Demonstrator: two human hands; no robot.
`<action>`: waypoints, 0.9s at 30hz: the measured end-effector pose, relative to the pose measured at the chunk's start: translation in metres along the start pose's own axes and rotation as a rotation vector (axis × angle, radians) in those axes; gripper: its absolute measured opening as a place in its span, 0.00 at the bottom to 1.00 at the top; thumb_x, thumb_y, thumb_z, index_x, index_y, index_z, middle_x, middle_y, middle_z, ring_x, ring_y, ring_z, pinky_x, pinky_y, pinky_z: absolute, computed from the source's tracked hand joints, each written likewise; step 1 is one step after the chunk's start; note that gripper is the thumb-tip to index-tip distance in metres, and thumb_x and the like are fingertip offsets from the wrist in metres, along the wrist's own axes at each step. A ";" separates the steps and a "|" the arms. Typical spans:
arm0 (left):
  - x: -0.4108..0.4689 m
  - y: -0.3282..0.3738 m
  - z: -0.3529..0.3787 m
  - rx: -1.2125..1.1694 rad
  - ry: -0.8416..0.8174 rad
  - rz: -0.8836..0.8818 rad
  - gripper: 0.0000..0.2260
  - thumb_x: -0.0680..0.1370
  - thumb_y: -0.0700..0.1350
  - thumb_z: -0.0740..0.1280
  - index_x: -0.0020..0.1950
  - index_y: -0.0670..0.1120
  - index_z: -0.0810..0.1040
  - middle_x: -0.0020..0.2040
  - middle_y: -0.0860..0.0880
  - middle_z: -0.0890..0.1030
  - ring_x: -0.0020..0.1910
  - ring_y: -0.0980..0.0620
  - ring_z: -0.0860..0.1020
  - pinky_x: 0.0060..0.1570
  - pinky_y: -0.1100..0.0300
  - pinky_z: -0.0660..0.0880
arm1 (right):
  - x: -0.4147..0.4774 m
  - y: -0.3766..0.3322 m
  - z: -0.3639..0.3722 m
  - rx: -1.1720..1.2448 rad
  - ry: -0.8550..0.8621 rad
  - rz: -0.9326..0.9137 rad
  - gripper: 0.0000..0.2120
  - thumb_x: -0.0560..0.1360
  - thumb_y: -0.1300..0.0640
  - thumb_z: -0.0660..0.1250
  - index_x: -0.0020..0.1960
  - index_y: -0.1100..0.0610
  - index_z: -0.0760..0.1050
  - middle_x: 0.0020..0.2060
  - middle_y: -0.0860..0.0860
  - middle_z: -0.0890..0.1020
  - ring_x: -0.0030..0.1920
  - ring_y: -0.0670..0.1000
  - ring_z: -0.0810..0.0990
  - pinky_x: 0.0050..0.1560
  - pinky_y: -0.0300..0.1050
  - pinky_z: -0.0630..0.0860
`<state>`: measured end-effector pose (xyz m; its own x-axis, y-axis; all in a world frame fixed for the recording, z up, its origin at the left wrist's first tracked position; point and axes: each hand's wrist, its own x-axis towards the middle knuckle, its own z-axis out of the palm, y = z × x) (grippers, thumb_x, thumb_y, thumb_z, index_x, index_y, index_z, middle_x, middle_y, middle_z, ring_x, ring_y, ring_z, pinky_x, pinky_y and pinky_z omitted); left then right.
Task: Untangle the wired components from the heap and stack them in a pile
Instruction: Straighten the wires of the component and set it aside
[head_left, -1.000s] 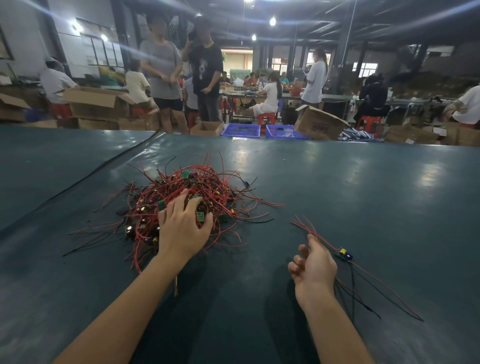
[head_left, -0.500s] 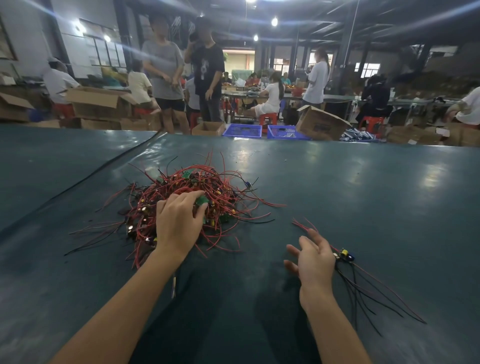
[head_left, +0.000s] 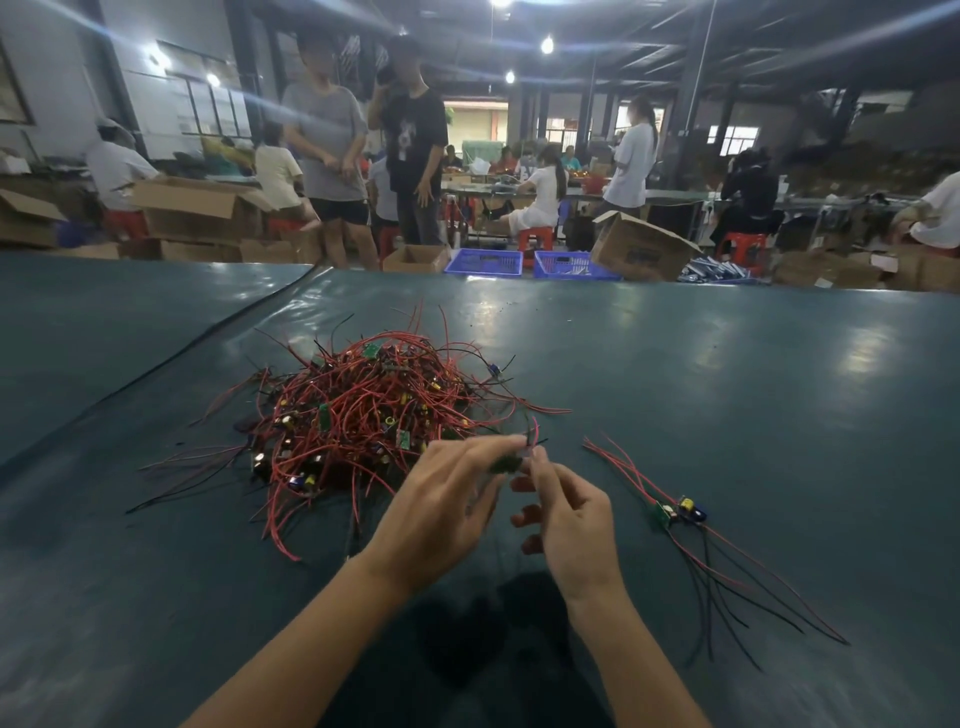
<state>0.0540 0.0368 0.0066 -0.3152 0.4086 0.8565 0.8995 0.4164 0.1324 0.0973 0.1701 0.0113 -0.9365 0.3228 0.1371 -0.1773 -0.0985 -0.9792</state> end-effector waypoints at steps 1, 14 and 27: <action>-0.007 0.001 0.002 0.001 -0.038 0.022 0.23 0.73 0.33 0.71 0.66 0.44 0.70 0.60 0.48 0.80 0.56 0.56 0.77 0.54 0.57 0.74 | -0.001 0.002 0.000 -0.012 -0.013 0.004 0.14 0.79 0.49 0.64 0.41 0.56 0.82 0.34 0.48 0.83 0.29 0.45 0.77 0.24 0.39 0.70; -0.021 0.009 0.008 0.074 0.048 -0.146 0.07 0.75 0.45 0.68 0.51 0.47 0.75 0.49 0.50 0.78 0.48 0.52 0.76 0.50 0.57 0.72 | 0.002 0.008 -0.005 0.030 0.193 0.031 0.08 0.79 0.54 0.67 0.43 0.52 0.81 0.36 0.46 0.85 0.32 0.44 0.81 0.26 0.37 0.73; -0.021 0.021 0.012 -0.217 -0.179 -0.491 0.21 0.81 0.57 0.57 0.41 0.46 0.82 0.35 0.54 0.80 0.36 0.54 0.76 0.38 0.54 0.75 | 0.002 0.006 -0.002 0.179 0.299 0.008 0.04 0.79 0.59 0.66 0.47 0.57 0.79 0.40 0.47 0.87 0.41 0.45 0.85 0.28 0.38 0.77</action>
<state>0.0763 0.0465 -0.0142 -0.7420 0.3478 0.5731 0.6697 0.4235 0.6101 0.0947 0.1725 0.0049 -0.8129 0.5799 0.0537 -0.2454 -0.2575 -0.9346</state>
